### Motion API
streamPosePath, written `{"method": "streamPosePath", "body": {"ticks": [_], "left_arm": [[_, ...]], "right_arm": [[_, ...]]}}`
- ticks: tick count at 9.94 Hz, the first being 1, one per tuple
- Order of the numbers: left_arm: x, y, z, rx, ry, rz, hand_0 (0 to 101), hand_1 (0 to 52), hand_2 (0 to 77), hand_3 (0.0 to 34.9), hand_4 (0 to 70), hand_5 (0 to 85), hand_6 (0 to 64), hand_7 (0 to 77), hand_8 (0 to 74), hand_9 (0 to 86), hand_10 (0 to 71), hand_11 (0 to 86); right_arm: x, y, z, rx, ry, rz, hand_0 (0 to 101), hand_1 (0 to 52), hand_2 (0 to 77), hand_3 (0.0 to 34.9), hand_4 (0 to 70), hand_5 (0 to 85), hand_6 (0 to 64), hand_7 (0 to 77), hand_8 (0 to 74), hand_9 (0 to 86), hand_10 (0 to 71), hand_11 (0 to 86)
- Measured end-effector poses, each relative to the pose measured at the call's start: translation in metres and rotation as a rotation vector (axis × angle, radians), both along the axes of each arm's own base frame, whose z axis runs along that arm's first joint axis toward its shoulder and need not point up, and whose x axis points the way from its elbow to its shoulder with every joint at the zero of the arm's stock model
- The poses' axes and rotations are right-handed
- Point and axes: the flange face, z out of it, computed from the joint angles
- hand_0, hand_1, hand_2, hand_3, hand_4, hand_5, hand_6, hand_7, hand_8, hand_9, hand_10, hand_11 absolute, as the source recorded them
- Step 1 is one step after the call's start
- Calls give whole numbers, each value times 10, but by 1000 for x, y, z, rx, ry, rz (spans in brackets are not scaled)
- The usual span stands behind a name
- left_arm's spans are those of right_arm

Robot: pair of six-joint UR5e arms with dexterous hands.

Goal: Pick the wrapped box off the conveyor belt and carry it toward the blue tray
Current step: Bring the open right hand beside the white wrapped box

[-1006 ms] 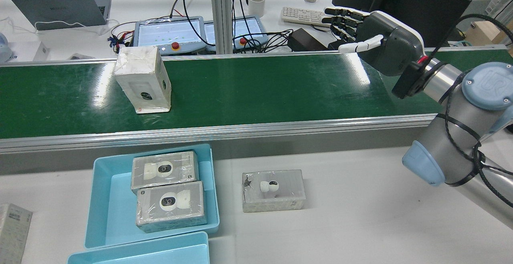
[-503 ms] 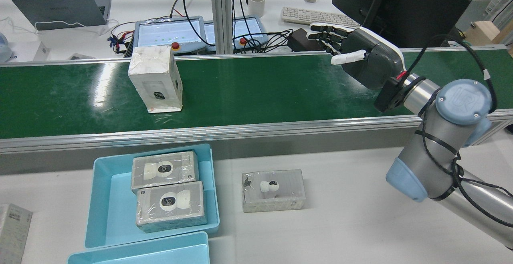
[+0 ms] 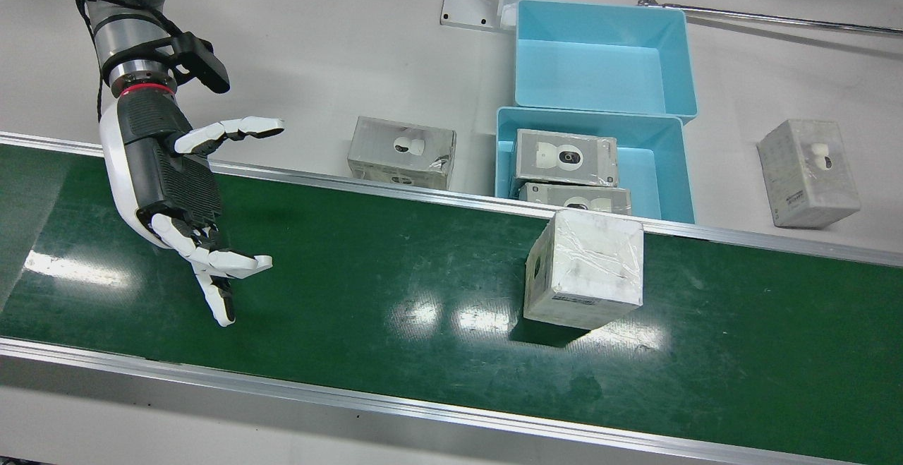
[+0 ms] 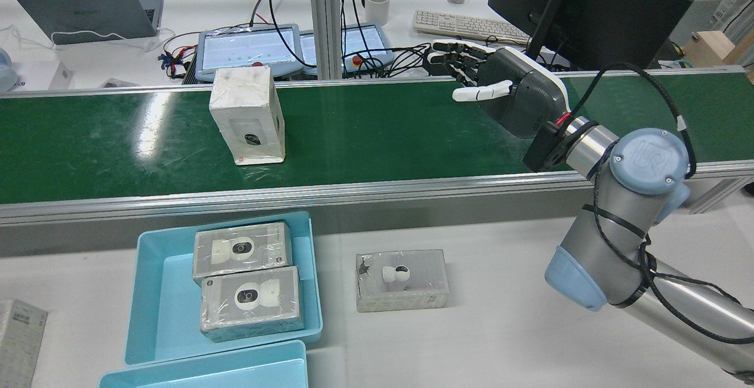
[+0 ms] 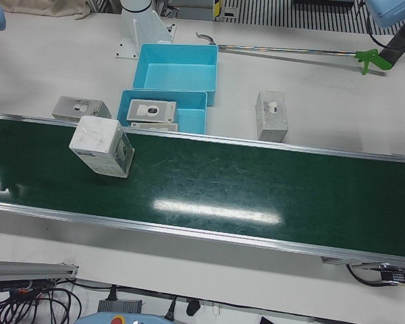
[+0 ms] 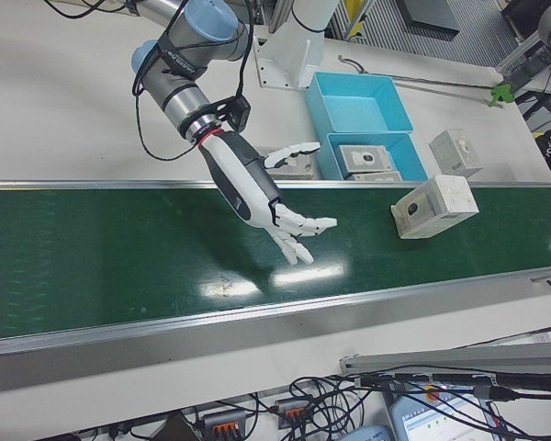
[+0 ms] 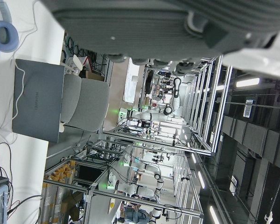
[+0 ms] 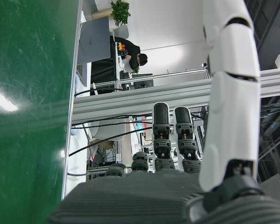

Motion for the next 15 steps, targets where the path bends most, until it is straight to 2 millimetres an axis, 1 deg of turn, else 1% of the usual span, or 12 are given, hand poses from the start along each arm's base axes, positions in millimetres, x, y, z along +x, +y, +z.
{"method": "streamPosePath", "body": {"ticks": [5, 6, 7, 11, 13, 14, 15], "left_arm": [[0, 0, 0, 0, 0, 0, 0, 0, 11, 0, 0, 11, 0, 5, 5, 0, 5, 0], [0, 0, 0, 0, 0, 0, 0, 0, 5, 0, 0, 11, 0, 5, 5, 0, 0, 5], [0, 0, 0, 0, 0, 0, 0, 0, 11, 0, 0, 11, 0, 5, 5, 0, 0, 5], [0, 0, 0, 0, 0, 0, 0, 0, 5, 0, 0, 11, 0, 5, 5, 0, 5, 0], [0, 0, 0, 0, 0, 0, 0, 0, 11, 0, 0, 11, 0, 5, 5, 0, 5, 0], [0, 0, 0, 0, 0, 0, 0, 0, 11, 0, 0, 11, 0, 5, 5, 0, 5, 0], [0, 0, 0, 0, 0, 0, 0, 0, 11, 0, 0, 11, 0, 5, 5, 0, 5, 0]], "right_arm": [[-2, 0, 0, -2, -4, -2, 482, 142, 147, 21, 229, 185, 125, 300, 27, 82, 11, 27], [-2, 0, 0, -2, -4, -2, 486, 158, 153, 21, 235, 191, 125, 289, 27, 82, 11, 27], [-3, 0, -1, -1, -4, -2, 487, 158, 164, 21, 235, 191, 125, 295, 27, 82, 11, 27], [-7, -3, -19, 23, -18, -5, 490, 158, 158, 21, 229, 191, 125, 300, 27, 82, 11, 27], [-6, -4, -23, 27, -27, -4, 490, 158, 158, 35, 229, 202, 125, 311, 27, 82, 0, 16], [-6, -4, -24, 27, -28, -4, 490, 158, 169, 43, 240, 202, 125, 305, 27, 82, 0, 16], [-7, -4, -23, 26, -26, -4, 490, 158, 169, 43, 240, 202, 125, 305, 27, 82, 0, 16]]}}
